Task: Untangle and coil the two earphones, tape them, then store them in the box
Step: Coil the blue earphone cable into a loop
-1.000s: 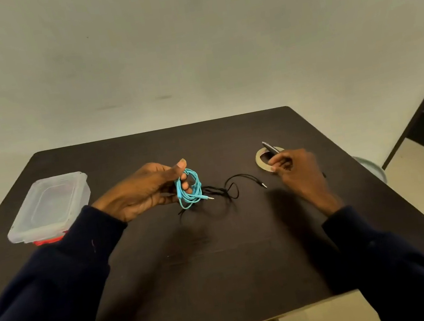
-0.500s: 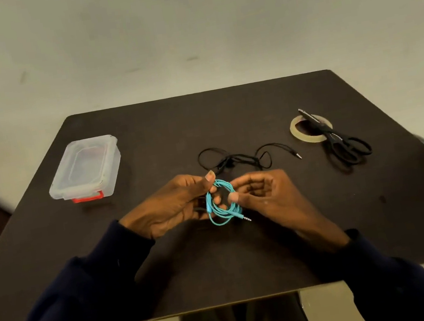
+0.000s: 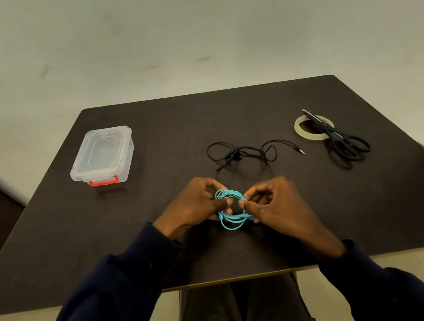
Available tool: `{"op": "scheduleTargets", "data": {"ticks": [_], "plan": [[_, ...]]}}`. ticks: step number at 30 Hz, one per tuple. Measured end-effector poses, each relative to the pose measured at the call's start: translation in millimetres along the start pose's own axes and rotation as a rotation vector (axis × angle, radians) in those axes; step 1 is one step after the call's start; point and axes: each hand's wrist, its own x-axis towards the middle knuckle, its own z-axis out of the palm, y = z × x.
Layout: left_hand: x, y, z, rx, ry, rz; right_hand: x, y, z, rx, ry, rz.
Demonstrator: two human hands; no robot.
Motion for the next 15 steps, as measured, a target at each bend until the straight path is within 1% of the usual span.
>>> {"op": "scheduleTargets", "data": {"ticks": [3,5,8,11,15], "plan": [[0.4,-6.1,4.4,0.207,0.084,0.085,-2.0,1.1,1.1,-0.042,0.008,-0.029],[0.1,-11.0,4.3,0.302,0.117,0.119,-2.7,1.8,2.0,-0.048,0.005,-0.046],[-3.3,-12.7,6.7,0.331,0.139,0.163,-3.2,1.9,5.2,-0.074,0.026,-0.067],[-5.4,-14.1,8.7,0.410,0.179,0.210,-2.8,2.9,8.9,-0.098,0.058,-0.063],[-6.9,-24.0,11.0,0.382,0.209,0.231,-3.9,5.1,10.9,-0.127,0.057,-0.063]]}}
